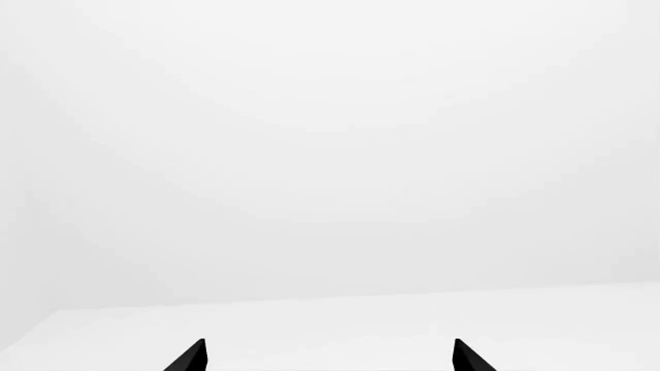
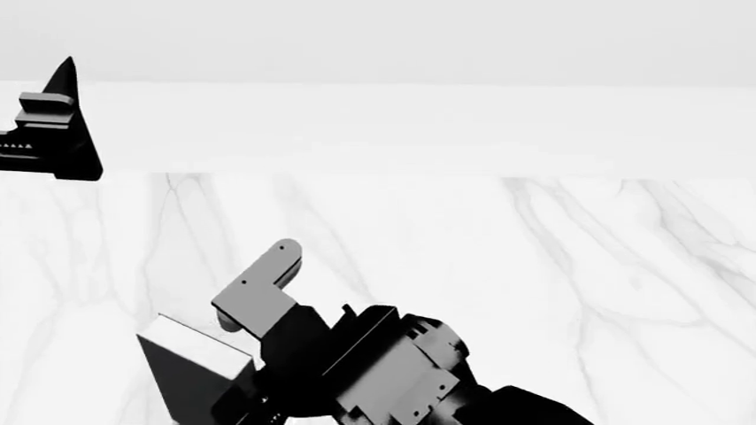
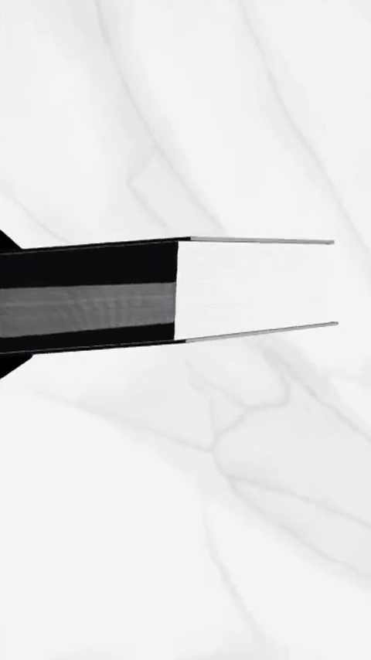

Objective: Pick up the book on the left and place it on top of the shelf.

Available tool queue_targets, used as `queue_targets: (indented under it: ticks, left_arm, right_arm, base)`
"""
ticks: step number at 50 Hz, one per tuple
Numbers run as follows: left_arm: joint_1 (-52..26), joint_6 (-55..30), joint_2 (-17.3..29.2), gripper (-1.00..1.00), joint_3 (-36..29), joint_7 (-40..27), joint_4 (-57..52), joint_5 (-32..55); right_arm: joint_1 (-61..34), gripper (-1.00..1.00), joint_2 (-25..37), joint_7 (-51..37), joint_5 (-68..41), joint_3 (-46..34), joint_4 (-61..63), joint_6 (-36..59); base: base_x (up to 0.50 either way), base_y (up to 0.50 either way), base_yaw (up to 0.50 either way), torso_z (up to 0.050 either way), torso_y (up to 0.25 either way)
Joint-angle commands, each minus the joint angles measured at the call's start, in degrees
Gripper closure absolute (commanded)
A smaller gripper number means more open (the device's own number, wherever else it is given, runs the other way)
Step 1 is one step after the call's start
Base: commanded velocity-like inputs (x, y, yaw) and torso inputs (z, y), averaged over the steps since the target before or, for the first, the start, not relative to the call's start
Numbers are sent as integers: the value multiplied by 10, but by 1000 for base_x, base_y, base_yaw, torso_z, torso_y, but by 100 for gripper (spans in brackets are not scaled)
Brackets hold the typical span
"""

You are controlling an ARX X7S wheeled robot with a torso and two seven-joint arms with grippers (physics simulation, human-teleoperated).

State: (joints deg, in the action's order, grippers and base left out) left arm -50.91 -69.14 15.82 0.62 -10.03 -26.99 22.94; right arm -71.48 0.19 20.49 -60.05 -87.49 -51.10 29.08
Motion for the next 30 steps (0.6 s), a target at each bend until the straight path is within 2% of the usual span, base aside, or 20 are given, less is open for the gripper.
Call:
queue_targets:
  ticks: [1,7,13,17,23,30]
  left_arm:
    - [-1,-3,2,-100,1,-3,-3,4]
    - [-4,-9,2,-100,3,-5,-9,7]
    - [-5,-11,3,-100,3,-6,-10,9]
    - [-7,-12,4,-100,5,-7,-11,11]
    - [-8,-13,5,-100,6,-8,-12,13]
    - [-5,-9,6,-100,6,-8,-10,14]
  right_arm:
    - [-36,100,19,-26,-18,25,34,-10]
    - [-88,100,110,-97,-70,71,199,29]
    - [-105,100,140,-129,-82,87,241,38]
    - [-137,100,173,-180,-71,92,277,51]
    - [-172,100,202,-328,95,21,339,29]
    - [-207,100,217,-419,213,-57,390,70]
  base:
    - [0,0,0,0,0]
    - [0,0,0,0,0]
    - [0,0,0,0,2]
    - [0,0,0,0,0]
    - [0,0,0,0,0]
    - [0,0,0,0,1]
